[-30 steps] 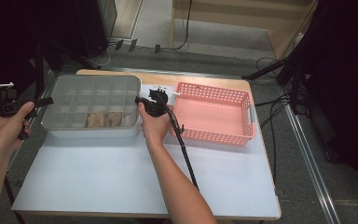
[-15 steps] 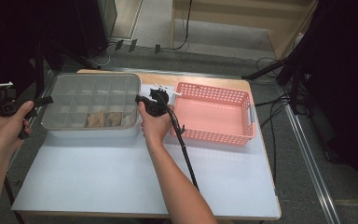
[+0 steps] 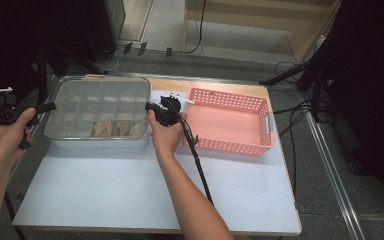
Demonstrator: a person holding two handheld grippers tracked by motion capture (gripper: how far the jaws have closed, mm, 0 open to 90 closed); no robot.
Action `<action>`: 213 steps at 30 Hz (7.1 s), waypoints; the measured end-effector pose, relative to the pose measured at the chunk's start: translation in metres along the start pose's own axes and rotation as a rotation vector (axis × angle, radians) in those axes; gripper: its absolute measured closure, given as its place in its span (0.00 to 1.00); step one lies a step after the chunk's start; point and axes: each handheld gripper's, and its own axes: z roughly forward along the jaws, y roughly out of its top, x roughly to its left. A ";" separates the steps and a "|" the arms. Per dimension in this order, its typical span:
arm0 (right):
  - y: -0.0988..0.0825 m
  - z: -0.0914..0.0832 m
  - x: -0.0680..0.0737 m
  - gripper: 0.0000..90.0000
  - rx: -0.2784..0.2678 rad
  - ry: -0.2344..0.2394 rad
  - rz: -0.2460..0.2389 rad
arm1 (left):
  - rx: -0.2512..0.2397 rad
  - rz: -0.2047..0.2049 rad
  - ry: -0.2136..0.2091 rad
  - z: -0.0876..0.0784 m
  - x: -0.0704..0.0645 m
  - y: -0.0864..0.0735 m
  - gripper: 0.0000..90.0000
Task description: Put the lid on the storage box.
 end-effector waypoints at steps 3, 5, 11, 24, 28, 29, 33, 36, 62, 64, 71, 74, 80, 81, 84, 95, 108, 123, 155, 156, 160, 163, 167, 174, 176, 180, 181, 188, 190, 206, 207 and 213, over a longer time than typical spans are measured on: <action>0.000 -0.001 0.002 0.82 -0.001 -0.010 0.004 | -0.002 -0.007 0.001 -0.001 -0.002 0.000 0.70; 0.000 -0.002 0.003 0.82 -0.004 -0.016 0.002 | -0.004 -0.010 -0.002 -0.003 -0.003 0.001 0.71; 0.000 -0.007 0.007 0.82 -0.009 -0.040 0.000 | -0.015 -0.022 -0.015 -0.006 -0.006 0.002 0.74; 0.002 -0.007 0.008 0.81 -0.002 -0.048 0.033 | -0.029 -0.027 -0.019 -0.008 -0.010 0.005 0.75; 0.003 -0.004 0.006 0.81 0.002 -0.041 0.037 | -0.020 -0.035 -0.012 -0.004 -0.008 0.007 0.75; 0.003 -0.002 0.005 0.81 0.006 -0.040 0.050 | -0.017 -0.039 -0.007 -0.002 -0.006 0.007 0.75; 0.000 0.006 0.000 0.81 0.016 -0.053 0.050 | -0.020 -0.059 -0.011 0.005 0.000 0.004 0.74; -0.003 0.012 -0.002 0.79 0.025 -0.077 0.021 | -0.032 -0.057 -0.020 0.006 0.000 0.004 0.73; -0.019 0.006 -0.009 0.97 0.074 -0.162 -0.191 | -0.007 0.164 0.138 -0.006 -0.001 -0.022 1.00; -0.020 0.006 -0.007 0.97 0.075 -0.163 -0.181 | -0.009 0.165 0.149 -0.005 -0.003 -0.023 1.00; -0.016 0.000 -0.008 0.96 0.030 -0.122 -0.169 | -0.018 0.227 0.204 -0.004 -0.010 -0.025 1.00; -0.013 -0.001 -0.007 0.96 0.008 -0.102 -0.152 | -0.023 0.226 0.220 -0.004 -0.011 -0.025 1.00; -0.011 0.004 -0.012 1.00 0.035 -0.174 -0.130 | -0.049 0.138 0.200 -0.005 0.000 -0.021 0.95; -0.012 0.006 -0.012 1.00 0.051 -0.187 -0.127 | -0.049 0.138 0.200 -0.005 0.000 -0.021 0.98; -0.016 0.011 -0.010 1.00 0.088 -0.176 -0.145 | -0.041 0.147 0.196 -0.003 0.002 -0.017 1.00; -0.019 0.015 -0.005 1.00 0.105 -0.164 -0.147 | -0.039 0.185 0.220 0.004 -0.006 -0.013 1.00; -0.016 0.014 -0.008 1.00 0.077 -0.131 -0.108 | -0.043 0.202 0.223 0.003 -0.010 -0.012 1.00; -0.012 -0.002 0.000 0.95 0.022 -0.181 -0.182 | -0.130 0.164 0.185 -0.025 -0.013 -0.014 0.92; -0.009 -0.002 -0.003 0.95 0.024 -0.218 -0.212 | -0.124 -0.033 0.074 -0.008 0.009 -0.019 0.92; -0.007 -0.001 -0.003 0.96 0.023 -0.225 -0.214 | -0.118 -0.033 0.091 -0.007 0.010 -0.019 0.94; 0.000 0.010 -0.005 0.97 0.062 -0.244 -0.219 | -0.069 -0.018 0.130 0.003 0.015 -0.019 1.00; 0.002 0.019 -0.007 0.98 0.110 -0.225 -0.183 | -0.056 -0.004 0.111 0.008 0.013 -0.019 1.00; 0.001 0.025 -0.006 0.99 0.125 -0.228 -0.183 | -0.052 0.006 0.096 0.012 0.013 -0.019 1.00; 0.000 0.027 -0.005 1.00 0.121 -0.224 -0.188 | -0.075 -0.007 0.049 0.009 0.015 -0.018 1.00; 0.001 0.027 -0.005 1.00 0.128 -0.226 -0.197 | -0.070 -0.017 0.038 0.009 0.016 -0.017 1.00; 0.002 0.027 -0.004 1.00 0.126 -0.231 -0.207 | -0.082 -0.027 0.028 0.007 0.016 -0.017 1.00; 0.002 0.027 -0.004 1.00 0.122 -0.229 -0.207 | -0.086 -0.028 0.028 0.006 0.016 -0.016 1.00; 0.002 0.027 -0.003 1.00 0.141 -0.216 -0.217 | -0.083 -0.050 0.014 0.007 0.018 -0.017 1.00; 0.000 0.030 -0.004 0.97 0.172 -0.228 -0.223 | -0.081 -0.051 0.039 0.007 0.018 -0.017 1.00; 0.011 0.022 0.001 1.00 0.094 -0.241 -0.246 | -0.040 -0.001 0.070 0.010 0.017 -0.018 1.00; 0.012 0.022 0.001 1.00 0.095 -0.240 -0.249 | -0.045 -0.009 0.064 0.010 0.017 -0.018 1.00; 0.013 0.021 0.000 1.00 0.104 -0.224 -0.239 | -0.051 -0.029 0.030 0.009 0.019 -0.018 1.00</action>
